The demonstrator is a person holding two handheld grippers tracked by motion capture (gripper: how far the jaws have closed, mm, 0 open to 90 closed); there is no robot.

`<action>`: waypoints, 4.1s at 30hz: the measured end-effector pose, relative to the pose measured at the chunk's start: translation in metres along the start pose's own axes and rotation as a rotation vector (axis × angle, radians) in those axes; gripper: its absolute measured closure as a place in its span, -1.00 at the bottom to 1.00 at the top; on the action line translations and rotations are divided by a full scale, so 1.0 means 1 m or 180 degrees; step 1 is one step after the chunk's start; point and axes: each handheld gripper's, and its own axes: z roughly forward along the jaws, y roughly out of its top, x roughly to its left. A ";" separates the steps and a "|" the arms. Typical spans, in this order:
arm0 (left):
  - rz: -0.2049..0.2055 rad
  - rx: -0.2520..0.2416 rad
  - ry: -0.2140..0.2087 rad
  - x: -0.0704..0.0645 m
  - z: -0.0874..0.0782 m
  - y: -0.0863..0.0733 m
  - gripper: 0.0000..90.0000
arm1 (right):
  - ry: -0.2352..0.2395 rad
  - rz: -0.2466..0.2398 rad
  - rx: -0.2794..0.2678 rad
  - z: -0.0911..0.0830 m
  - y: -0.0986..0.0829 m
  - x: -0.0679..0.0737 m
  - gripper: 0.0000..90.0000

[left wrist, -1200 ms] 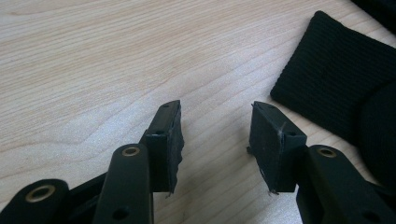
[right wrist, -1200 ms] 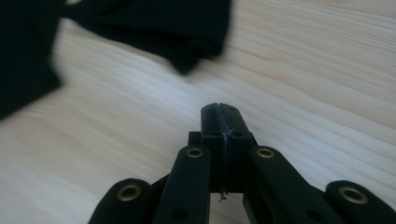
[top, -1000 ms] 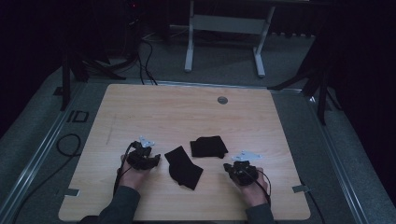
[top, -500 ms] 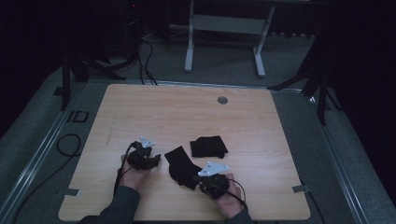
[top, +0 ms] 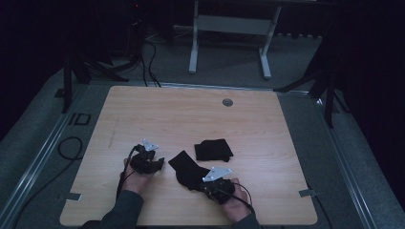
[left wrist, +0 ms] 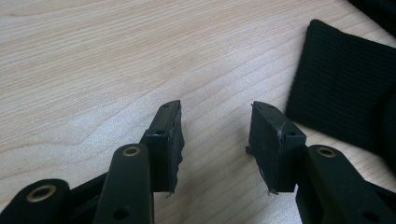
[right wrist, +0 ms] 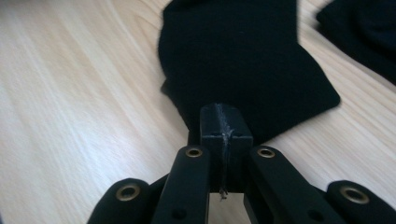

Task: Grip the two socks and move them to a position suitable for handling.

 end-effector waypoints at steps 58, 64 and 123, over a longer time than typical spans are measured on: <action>0.0033 -0.0055 -0.0031 -0.001 0.001 -0.001 0.21 | -0.0108 0.0471 -0.0577 -0.040 0.040 -0.021 0.93; 0.0032 -0.0058 -0.0034 -0.001 0.001 -0.001 0.21 | -0.0277 0.0786 -0.0745 -0.064 0.019 -0.050 0.93; 0.0064 -0.0070 -0.0046 -0.002 0.002 -0.001 0.20 | -0.0686 0.0434 -0.0373 -0.031 0.044 -0.074 0.31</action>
